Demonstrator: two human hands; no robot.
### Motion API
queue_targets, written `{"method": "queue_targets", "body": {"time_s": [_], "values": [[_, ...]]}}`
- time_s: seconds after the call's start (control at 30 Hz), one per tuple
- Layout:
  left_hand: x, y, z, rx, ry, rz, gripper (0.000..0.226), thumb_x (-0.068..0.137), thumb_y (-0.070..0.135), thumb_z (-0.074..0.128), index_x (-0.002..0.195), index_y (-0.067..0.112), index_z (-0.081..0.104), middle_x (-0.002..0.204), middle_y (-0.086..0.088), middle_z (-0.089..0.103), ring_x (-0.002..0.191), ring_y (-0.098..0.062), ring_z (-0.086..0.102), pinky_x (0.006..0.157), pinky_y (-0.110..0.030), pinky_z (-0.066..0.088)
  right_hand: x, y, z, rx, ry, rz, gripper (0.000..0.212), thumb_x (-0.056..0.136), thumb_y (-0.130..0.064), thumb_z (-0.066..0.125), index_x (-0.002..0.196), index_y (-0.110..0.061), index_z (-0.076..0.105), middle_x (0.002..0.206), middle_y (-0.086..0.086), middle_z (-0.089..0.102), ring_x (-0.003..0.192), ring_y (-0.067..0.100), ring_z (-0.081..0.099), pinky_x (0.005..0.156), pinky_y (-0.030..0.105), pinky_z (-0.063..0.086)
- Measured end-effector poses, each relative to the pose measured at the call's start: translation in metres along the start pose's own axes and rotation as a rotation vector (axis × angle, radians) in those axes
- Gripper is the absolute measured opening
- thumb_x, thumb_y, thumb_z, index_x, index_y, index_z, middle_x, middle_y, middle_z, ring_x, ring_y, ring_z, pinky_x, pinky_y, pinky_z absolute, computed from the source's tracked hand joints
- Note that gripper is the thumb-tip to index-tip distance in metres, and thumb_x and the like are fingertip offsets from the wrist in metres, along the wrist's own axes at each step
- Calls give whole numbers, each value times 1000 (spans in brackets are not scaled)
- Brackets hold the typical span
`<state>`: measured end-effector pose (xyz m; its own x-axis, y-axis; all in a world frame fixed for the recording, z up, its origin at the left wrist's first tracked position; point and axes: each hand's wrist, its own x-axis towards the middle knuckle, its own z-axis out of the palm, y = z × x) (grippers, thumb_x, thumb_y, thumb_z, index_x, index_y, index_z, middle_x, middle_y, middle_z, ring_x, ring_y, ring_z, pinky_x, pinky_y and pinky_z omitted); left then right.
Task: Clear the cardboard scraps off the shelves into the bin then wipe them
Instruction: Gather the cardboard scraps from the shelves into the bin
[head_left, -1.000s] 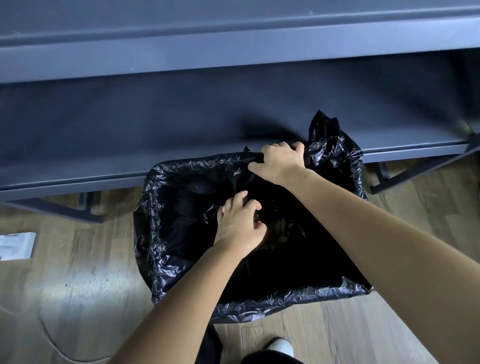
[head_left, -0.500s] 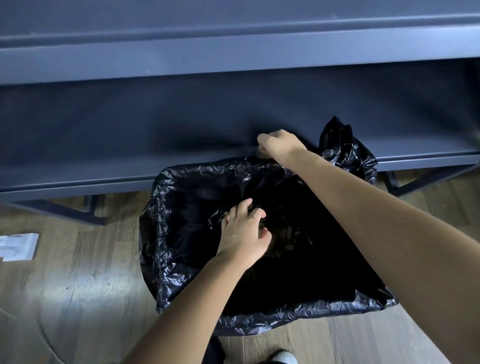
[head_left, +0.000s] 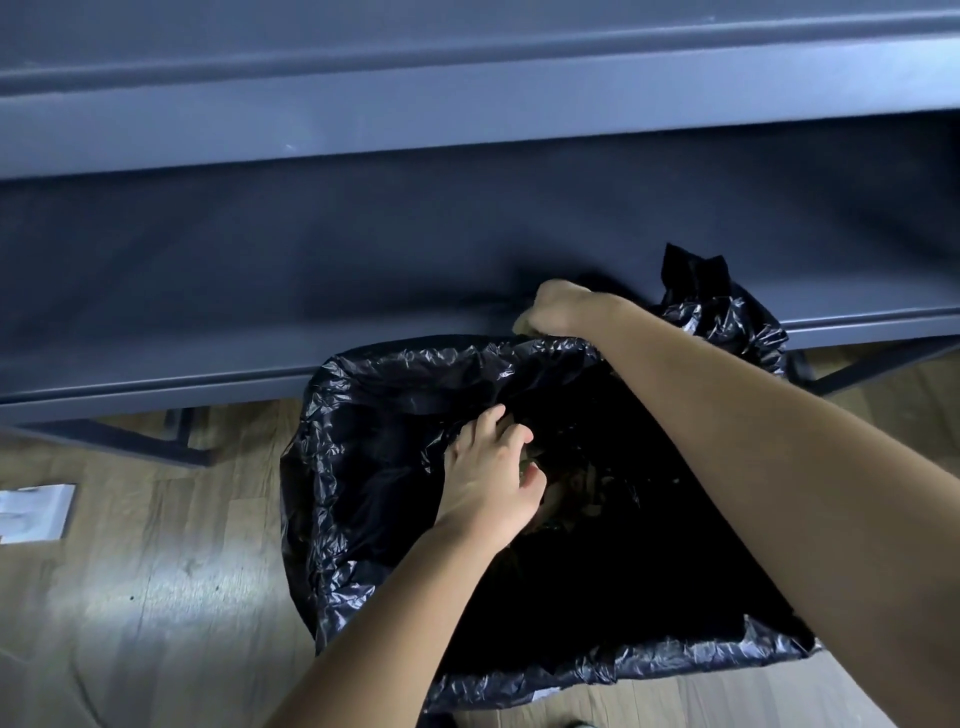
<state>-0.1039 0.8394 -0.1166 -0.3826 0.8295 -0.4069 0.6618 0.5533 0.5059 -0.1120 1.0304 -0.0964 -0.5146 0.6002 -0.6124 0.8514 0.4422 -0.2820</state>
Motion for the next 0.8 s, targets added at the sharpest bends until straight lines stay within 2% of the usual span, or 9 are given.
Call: {"method": "queue_targets", "body": {"time_s": [0.13,0.2,0.3,0.4,0.47,0.53,0.6,0.73,0.8], "values": [[3,10,-5,17,23,18,41,92,25,44,133,21,40,151,1,20,139,-18,19,113,-36,20,-15,4,-1,384,460,-98,15,86,-12,50,76,-8,59,84,12,56,96,7,53,74,25,43],[2,16,-9,30,35,16,43,92,25,44,134,21,39,151,1,20,139,-18,20,113,-37,21,-44,9,-2,726,674,-123,17,82,-8,50,81,-9,67,95,10,63,91,17,57,75,23,44],[1,23,-15,37,67,-3,43,91,23,44,134,20,39,151,0,22,138,-19,21,113,-37,22,-88,21,8,1167,670,-133,27,77,1,47,62,-18,60,84,12,68,76,28,63,67,33,51],[-1,29,-18,51,86,-22,43,91,21,45,134,17,41,150,-2,23,138,-21,23,111,-38,23,-120,34,32,988,538,-114,28,80,5,49,68,-17,63,71,1,63,68,20,59,62,23,48],[-4,33,-19,69,77,-23,44,90,21,46,134,17,41,150,-2,23,137,-22,22,111,-40,23,-130,47,49,686,400,-105,20,83,-10,57,98,-17,68,90,3,67,89,20,59,80,23,47],[-10,37,-17,69,79,-15,43,91,20,46,133,18,41,150,-1,24,138,-21,22,111,-39,22,-137,55,56,465,331,-79,34,87,-21,55,120,-19,61,120,4,61,116,23,50,99,32,40],[-21,43,-18,73,90,-3,41,92,19,45,133,17,41,149,0,25,138,-20,22,111,-38,22,-146,53,51,468,398,-87,34,88,-20,52,122,-18,59,127,3,57,119,22,47,98,30,38],[-57,70,-39,-3,154,91,37,91,12,45,128,13,47,142,-1,36,132,-19,33,109,-34,28,-188,32,20,555,561,-208,23,84,-7,52,101,-11,68,89,-2,65,77,11,57,76,19,47],[-79,91,-66,-101,227,158,33,88,7,45,120,8,55,128,-5,52,119,-22,49,100,-34,39,-222,16,-9,558,614,-275,18,80,-7,52,85,-10,69,62,-14,55,61,8,50,62,10,38]]}}
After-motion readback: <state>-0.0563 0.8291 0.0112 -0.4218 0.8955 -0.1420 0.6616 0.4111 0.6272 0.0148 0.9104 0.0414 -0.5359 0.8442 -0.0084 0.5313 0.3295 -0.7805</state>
